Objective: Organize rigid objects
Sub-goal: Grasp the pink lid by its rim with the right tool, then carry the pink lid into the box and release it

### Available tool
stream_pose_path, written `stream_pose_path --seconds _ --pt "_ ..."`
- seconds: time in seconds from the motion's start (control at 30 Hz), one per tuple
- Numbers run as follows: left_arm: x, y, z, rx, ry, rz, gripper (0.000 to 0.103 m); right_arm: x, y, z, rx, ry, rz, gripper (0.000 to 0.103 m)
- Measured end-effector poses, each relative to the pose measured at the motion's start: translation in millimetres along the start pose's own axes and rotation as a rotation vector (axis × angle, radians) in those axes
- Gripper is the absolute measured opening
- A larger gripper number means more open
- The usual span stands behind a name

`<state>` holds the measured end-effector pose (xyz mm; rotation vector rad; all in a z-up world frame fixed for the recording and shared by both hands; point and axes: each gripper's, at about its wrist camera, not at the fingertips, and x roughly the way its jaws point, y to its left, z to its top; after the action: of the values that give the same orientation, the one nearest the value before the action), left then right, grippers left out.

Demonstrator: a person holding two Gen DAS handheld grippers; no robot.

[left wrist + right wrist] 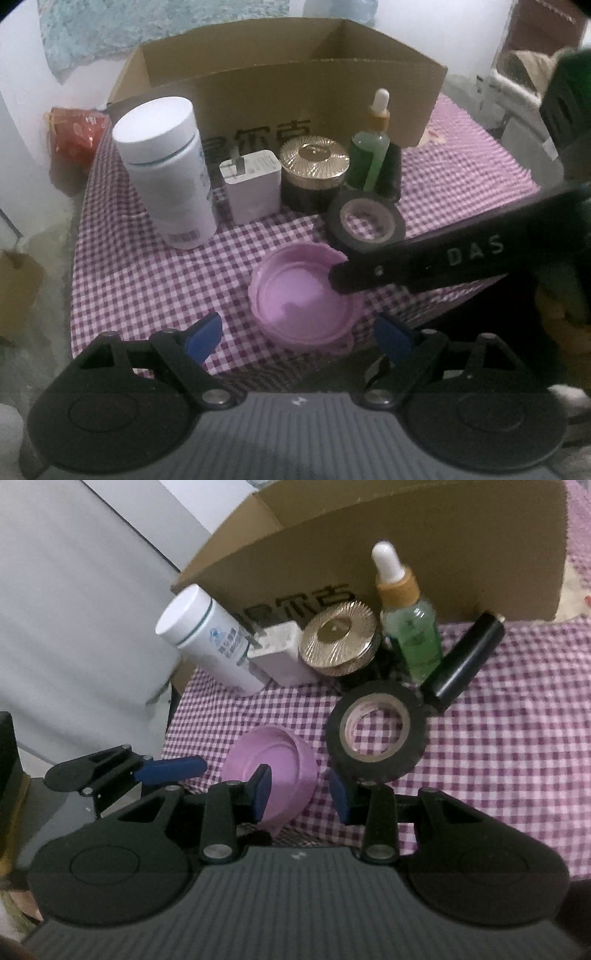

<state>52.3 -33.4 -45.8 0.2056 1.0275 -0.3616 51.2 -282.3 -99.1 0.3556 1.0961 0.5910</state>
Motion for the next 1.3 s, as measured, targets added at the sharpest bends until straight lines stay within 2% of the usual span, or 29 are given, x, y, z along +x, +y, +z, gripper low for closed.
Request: stream_pose_path --seconds 0.17,0.27,0.33,0.53,0.63,0.8,0.9,1.0,1.13,1.3 --pt "13 -2 -1 0.021 0.004 0.013 0.089 7 6 -2 -0.011 0.002 -0.029 0.031" --pt "17 -1 -2 0.013 0.005 0.011 0.079 12 8 0 -0.021 0.000 -0.042 0.021" --pt "15 -1 -3 0.007 0.000 0.002 0.068 13 7 -1 -0.022 0.002 -0.042 0.016" --pt "5 -5 -6 0.022 -0.035 0.035 0.068 10 13 -2 -0.033 -0.011 -0.036 0.014" --pt "-15 -6 -3 0.033 -0.080 0.063 0.068 -3 23 0 -0.051 -0.034 -0.020 0.014" --pt "-61 -5 20 0.069 -0.209 0.137 0.068 -39 58 19 -0.162 -0.133 -0.002 0.014" --pt "-84 0 47 0.096 -0.288 0.181 0.068 -61 81 45 -0.245 -0.210 0.003 0.014" --pt "-94 10 80 0.124 -0.332 0.206 0.068 -74 95 81 -0.291 -0.249 0.014 0.015" --pt "-80 37 130 0.091 -0.274 0.136 0.068 -67 92 142 -0.249 -0.194 0.033 0.015" --pt "-21 76 188 -0.014 -0.071 -0.006 0.068 -24 57 207 -0.080 -0.017 0.038 0.016"
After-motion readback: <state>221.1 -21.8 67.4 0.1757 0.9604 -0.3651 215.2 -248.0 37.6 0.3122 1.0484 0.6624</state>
